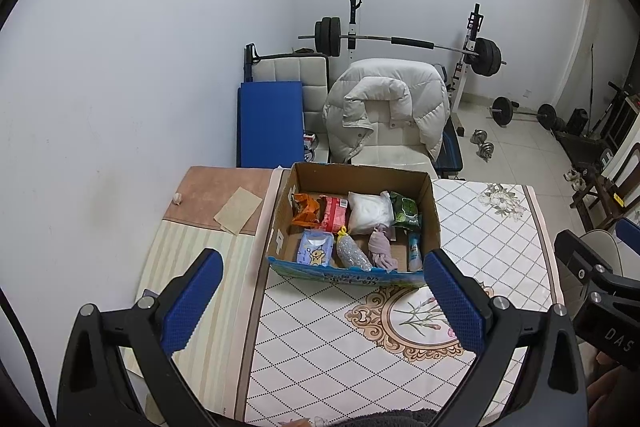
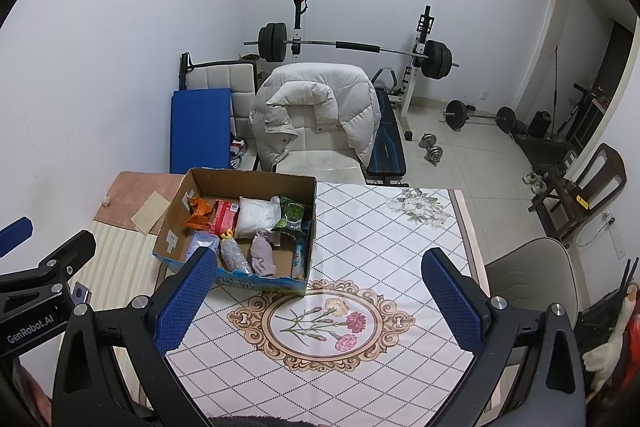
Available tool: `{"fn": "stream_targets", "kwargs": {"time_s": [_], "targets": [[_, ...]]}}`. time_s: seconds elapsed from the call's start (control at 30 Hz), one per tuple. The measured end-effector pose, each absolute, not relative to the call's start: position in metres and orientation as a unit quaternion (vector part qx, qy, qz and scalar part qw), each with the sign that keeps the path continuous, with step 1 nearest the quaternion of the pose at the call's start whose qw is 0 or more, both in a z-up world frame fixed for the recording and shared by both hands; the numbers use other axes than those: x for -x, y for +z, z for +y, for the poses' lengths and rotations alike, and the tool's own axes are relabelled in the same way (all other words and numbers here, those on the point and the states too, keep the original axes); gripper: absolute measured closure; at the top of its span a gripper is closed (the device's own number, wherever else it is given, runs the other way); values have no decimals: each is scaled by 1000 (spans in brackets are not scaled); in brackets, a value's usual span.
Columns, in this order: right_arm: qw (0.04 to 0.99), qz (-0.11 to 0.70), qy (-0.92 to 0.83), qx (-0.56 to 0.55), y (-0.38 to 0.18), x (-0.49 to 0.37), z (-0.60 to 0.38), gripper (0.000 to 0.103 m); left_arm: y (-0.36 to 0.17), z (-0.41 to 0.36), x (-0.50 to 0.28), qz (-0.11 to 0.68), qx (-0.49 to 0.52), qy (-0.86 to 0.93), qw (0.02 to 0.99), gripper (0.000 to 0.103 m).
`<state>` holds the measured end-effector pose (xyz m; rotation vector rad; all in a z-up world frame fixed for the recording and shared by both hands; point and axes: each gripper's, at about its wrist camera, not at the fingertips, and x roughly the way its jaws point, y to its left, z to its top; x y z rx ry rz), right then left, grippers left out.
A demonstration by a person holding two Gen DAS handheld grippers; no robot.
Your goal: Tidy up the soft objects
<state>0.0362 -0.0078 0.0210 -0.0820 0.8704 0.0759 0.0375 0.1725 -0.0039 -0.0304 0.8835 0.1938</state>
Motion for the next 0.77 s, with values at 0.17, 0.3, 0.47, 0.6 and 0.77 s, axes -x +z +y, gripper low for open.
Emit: {"fn": "stream_targets", "kwargs": {"time_s": [0.17,0.3,0.47,0.6,0.77], "targets": [[906,420,39,40,23,-36,-10,0,-4,172,-38,427,14,94,899,0],[906,419,39,43,24,-35,-10,0,-8,171,-35,428,14,93,899,0],[907,417,40,45,25,-34,-11,0,-7,171,-35,428,14,94,899,0],[908,415,39,47,25,-34,-12,0,-7,171,-35,428,14,93,899,0],[908,414,40,48,26,-33,-12,0,-13,172,-32,426,12,95,900,0]]}}
